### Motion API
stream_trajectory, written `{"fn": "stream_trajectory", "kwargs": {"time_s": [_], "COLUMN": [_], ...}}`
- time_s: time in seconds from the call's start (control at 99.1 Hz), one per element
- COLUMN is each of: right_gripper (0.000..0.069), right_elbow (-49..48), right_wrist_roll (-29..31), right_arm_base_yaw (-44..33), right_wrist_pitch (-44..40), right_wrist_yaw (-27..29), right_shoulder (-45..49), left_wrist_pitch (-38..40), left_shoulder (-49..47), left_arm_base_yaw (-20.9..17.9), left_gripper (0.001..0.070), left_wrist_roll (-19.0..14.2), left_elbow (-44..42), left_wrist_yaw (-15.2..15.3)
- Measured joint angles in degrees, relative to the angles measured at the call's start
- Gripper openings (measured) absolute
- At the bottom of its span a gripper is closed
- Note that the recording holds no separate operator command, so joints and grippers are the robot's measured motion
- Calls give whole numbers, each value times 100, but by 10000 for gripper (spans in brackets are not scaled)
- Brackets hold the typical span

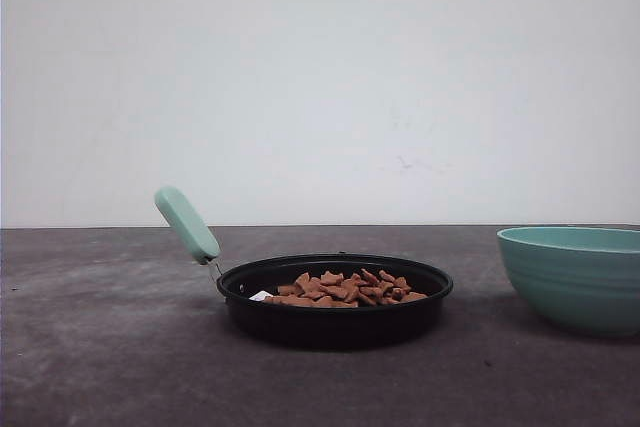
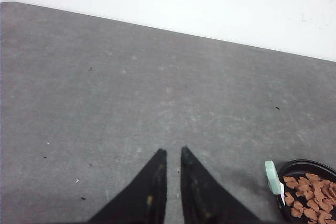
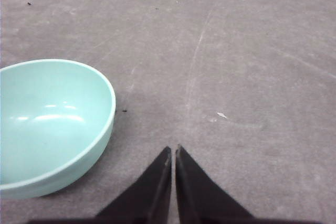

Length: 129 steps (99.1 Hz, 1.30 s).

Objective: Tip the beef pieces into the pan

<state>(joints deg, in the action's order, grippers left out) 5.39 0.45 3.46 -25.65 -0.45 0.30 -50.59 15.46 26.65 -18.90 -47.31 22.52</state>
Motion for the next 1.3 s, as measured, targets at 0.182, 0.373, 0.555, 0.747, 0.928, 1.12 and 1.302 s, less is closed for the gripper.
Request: {"fn": "stream_trajectory", "kwargs": {"time_s": [0.182, 0.373, 0.555, 0.747, 0.928, 1.12, 1.302], "right_gripper": [11, 11, 11, 11, 11, 11, 11], "right_elbow": [0, 0, 0, 0, 0, 0, 0], "right_wrist_roll": [0, 0, 0, 0, 0, 0, 0], "right_arm_base_yaw": [0, 0, 0, 0, 0, 0, 0], "right_wrist_pitch": [0, 0, 2, 2, 15, 20, 17], "right_wrist_yaw": [2, 2, 0, 0, -2, 0, 0], "right_shoulder": [0, 0, 0, 0, 0, 0, 0], "left_wrist_pitch": [0, 2, 79, 1390, 2789, 2868, 3139], "left_shoulder": [0, -59, -516, -1241, -1510, -1512, -1495], "left_arm_base_yaw": [0, -26, -365, -1220, -1930, -2162, -2232], "left_gripper": [22, 22, 22, 22, 22, 22, 22], "left_wrist_roll": [0, 4, 192, 640, 732, 732, 745], "left_elbow": [0, 0, 11, 1095, 2835, 3770, 4258], "left_wrist_yaw": [2, 2, 129, 111, -1333, -1709, -1794]}}
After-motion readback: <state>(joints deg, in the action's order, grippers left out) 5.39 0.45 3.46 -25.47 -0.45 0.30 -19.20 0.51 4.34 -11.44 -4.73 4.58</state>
